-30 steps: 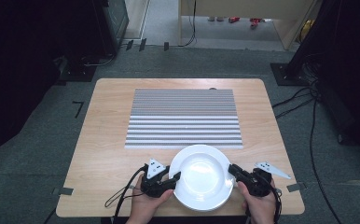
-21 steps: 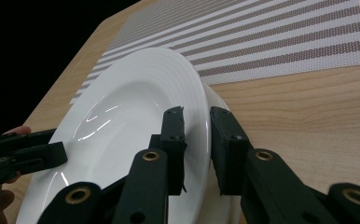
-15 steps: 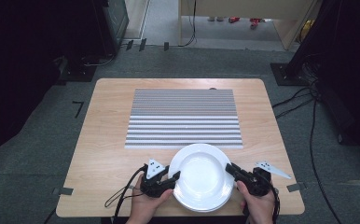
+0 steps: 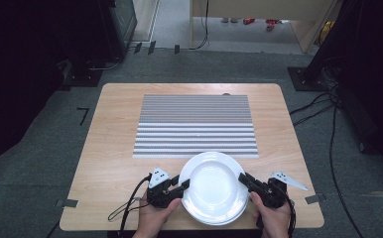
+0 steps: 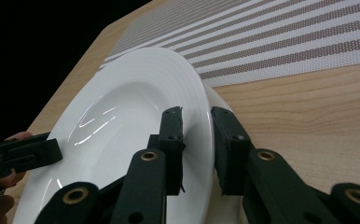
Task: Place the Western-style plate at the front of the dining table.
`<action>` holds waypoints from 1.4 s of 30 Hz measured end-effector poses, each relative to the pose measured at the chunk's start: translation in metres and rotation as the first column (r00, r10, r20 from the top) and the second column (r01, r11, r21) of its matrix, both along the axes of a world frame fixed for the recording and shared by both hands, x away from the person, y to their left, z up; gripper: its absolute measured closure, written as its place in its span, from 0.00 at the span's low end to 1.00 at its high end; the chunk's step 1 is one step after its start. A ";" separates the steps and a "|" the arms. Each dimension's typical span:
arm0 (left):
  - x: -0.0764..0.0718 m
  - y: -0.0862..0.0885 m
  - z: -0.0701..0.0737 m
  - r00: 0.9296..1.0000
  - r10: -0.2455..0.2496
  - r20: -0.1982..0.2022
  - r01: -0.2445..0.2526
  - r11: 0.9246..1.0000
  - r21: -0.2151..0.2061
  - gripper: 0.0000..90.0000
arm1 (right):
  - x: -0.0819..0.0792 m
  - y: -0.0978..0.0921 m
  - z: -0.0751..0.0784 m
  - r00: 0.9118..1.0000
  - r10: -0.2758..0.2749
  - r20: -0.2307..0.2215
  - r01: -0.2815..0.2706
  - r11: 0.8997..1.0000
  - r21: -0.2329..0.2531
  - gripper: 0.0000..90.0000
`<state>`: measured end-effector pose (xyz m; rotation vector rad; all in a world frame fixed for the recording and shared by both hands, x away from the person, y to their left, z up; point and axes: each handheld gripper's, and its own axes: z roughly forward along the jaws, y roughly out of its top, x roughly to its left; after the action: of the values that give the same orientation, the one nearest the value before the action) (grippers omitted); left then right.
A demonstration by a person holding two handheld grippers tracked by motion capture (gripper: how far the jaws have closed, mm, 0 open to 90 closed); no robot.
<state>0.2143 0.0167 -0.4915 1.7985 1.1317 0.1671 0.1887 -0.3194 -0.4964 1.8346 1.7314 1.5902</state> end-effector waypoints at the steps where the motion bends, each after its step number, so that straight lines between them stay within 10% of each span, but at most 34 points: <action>1: 0.000 0.001 0.000 1.000 0.001 -0.005 -0.001 1.000 -0.005 0.70 | 0.000 0.000 0.000 1.000 0.000 0.003 0.000 1.000 0.000 0.85; 42: 0.028 0.026 0.019 0.999 0.039 -0.024 -0.042 0.987 -0.154 0.81 | 0.021 0.013 0.018 0.998 0.017 0.064 -0.019 0.999 0.027 0.86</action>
<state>0.2419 0.0428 -0.4721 1.6447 1.1645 0.0826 0.2095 -0.3062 -0.4787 1.7644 1.7120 1.6686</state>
